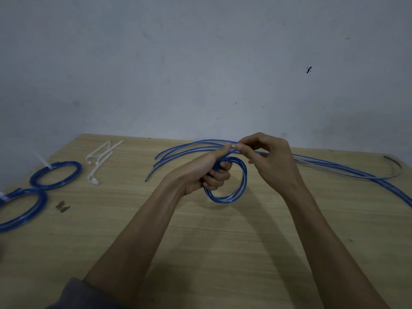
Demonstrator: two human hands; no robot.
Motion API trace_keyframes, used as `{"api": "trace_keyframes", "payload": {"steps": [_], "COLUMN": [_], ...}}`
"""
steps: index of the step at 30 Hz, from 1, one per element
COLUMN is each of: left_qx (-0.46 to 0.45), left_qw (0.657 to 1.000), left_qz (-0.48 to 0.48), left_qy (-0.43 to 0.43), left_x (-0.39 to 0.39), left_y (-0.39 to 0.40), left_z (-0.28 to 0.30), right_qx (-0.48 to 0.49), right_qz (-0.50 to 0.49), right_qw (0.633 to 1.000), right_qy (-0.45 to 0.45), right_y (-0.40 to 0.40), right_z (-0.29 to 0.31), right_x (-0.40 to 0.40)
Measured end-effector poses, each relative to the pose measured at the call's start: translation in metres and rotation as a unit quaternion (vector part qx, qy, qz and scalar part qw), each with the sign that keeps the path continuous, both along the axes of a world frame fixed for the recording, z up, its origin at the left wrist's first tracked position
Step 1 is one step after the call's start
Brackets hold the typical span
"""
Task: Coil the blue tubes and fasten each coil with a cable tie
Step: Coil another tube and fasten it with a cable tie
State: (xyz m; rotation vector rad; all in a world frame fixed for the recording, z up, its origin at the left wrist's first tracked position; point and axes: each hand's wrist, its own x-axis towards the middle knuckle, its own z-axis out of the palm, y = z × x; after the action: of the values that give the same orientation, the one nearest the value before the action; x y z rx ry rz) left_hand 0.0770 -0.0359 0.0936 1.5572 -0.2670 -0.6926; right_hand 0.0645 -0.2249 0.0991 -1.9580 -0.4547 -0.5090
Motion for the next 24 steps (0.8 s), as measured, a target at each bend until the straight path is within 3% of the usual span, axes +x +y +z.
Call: {"api": "trace_keyframes", "payload": {"steps": [5,8,10,16,24], "left_qx": [-0.024,-0.042,-0.044,-0.03,0.005], "left_qw": [0.999,0.999,0.999,0.996,0.981], "left_qz": [-0.039,-0.019,0.006,0.075,0.107], "left_qy": [-0.004,-0.006,-0.012,-0.022,-0.159], "left_x": [0.0,0.001,0.002,0.009,0.009], "left_y": [0.007,0.012,0.014,0.01,0.002], "left_z": [0.005,0.006,0.005,-0.005,-0.02], "right_qx": [-0.028,-0.001,-0.008,-0.141,-0.009], "right_qz": [0.055,0.105,0.098,0.059,0.056], "right_qw": [0.996,0.986,0.988,0.981,0.99], "right_qy": [0.064,0.13,0.122,0.118,0.128], "right_y": [-0.001,0.007,0.012,0.013,0.009], "right_z": [0.004,0.004,0.002,-0.007,-0.014], "right_x": [-0.002,-0.007,-0.009,-0.005,0.001]}}
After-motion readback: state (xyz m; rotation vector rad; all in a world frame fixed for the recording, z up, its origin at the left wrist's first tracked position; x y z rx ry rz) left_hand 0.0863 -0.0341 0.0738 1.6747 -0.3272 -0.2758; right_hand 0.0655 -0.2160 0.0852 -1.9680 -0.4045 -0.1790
